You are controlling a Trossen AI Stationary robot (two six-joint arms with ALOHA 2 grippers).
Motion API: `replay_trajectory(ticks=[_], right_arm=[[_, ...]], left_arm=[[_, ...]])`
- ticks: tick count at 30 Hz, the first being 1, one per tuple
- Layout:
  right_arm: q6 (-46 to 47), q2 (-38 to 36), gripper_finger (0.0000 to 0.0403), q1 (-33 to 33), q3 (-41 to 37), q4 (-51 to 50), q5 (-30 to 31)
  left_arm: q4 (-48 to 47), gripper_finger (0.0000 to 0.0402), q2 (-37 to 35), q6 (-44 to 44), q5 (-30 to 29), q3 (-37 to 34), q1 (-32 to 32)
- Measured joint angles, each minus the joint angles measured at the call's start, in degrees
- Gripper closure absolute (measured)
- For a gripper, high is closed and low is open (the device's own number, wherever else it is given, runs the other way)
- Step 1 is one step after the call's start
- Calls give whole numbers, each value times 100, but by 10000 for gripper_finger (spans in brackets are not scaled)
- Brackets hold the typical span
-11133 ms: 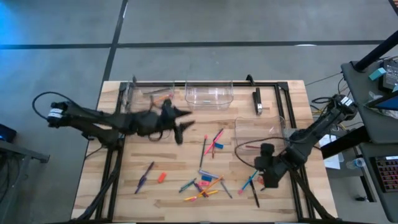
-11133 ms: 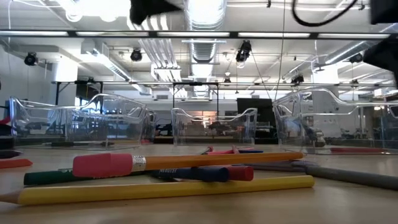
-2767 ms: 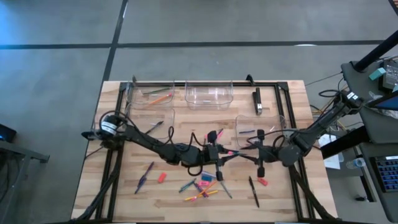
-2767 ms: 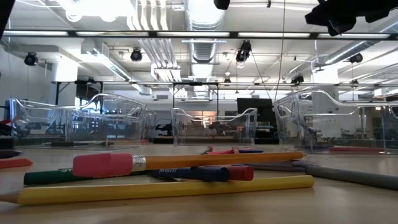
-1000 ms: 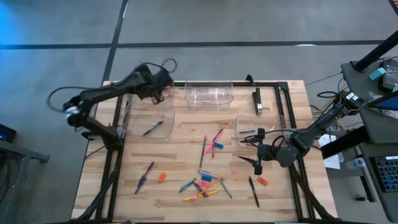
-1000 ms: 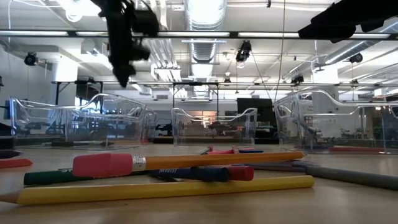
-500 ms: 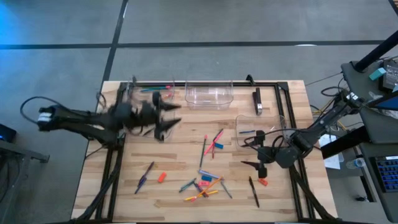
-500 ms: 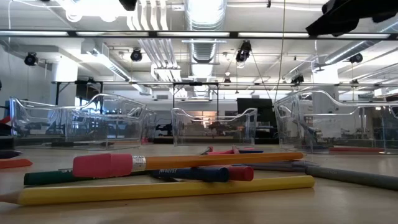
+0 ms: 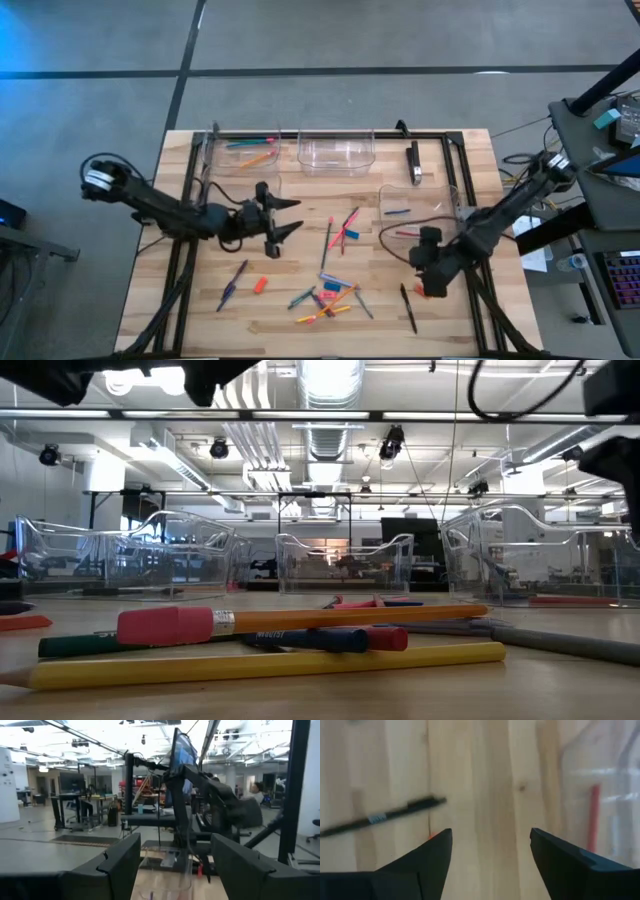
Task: Sort crayons/erasers/pens/pencils in bins
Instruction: Put the orange eraser into the top right transparent bin
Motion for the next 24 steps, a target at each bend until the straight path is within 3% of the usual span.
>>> replay_trajectory(ticks=[7,16,24], right_arm=[[1249,422,173,740,-292,457,178],[3094,724,173,1602,-627,635,776],[3389,1301,174,1796,-648,1175,929]], left_arm=[[2,176,359,59,2,364,0],[-12,176,383,72,4,394,4],[-150,176,383,49,7,394,4]])
